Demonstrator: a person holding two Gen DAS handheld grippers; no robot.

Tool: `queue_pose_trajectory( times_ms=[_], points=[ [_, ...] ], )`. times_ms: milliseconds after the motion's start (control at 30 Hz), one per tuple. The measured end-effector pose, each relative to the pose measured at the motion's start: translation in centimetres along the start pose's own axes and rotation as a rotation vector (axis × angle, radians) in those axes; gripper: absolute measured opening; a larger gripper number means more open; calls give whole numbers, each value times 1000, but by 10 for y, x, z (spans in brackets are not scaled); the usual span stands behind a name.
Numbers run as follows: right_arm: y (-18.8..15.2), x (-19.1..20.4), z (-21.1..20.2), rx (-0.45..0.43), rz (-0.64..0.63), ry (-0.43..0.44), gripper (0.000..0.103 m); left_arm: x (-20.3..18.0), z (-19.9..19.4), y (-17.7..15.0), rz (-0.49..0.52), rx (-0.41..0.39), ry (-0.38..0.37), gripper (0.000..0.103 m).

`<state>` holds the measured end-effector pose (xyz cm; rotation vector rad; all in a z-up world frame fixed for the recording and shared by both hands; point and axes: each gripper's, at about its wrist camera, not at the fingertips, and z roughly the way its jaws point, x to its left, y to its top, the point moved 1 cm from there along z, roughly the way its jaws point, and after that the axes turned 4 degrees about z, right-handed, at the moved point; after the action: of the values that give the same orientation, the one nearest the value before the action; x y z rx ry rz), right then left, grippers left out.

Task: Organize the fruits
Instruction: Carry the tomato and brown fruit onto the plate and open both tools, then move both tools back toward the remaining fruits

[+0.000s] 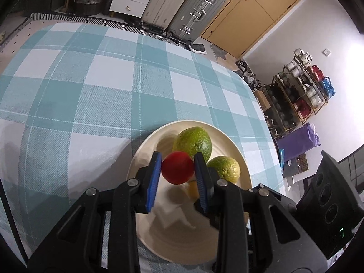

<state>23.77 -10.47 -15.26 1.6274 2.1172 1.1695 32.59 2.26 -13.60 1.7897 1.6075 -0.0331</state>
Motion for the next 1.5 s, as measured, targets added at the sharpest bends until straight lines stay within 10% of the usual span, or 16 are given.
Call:
queue_pose_trajectory(
  times_ms=[133,667,1500],
  points=[
    [-1,0,-13,-52,1,-10,55,-3,-5,1,7,-5,16,26],
    [-15,-1,-91,-192,60,31,67,-31,-69,-30,87,-111,120,34],
    [-62,24,-186,-321,-13,11,95,-93,-159,-142,200,-297,305,79]
  ],
)
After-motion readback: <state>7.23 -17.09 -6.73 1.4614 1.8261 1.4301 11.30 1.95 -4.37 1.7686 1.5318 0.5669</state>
